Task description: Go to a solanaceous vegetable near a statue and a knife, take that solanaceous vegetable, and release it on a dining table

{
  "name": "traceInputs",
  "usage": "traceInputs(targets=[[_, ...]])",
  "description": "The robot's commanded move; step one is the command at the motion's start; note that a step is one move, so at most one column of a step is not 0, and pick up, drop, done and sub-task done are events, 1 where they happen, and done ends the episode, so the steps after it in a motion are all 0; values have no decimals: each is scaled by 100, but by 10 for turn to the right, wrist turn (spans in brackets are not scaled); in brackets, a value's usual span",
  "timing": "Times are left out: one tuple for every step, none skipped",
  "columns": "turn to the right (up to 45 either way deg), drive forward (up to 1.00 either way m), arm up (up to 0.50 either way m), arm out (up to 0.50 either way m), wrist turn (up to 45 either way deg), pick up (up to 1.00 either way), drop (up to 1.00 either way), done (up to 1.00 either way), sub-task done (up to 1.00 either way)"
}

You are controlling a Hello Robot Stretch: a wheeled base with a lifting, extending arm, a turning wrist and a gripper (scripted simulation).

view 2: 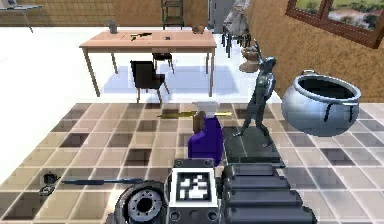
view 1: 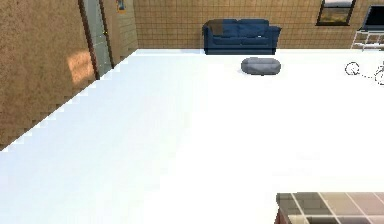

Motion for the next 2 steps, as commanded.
traceInputs(targets=[[0, 0, 0, 24, 0, 0, 0, 0, 0], [0, 0, 0, 0, 450, 0, 0, 0, 0]])
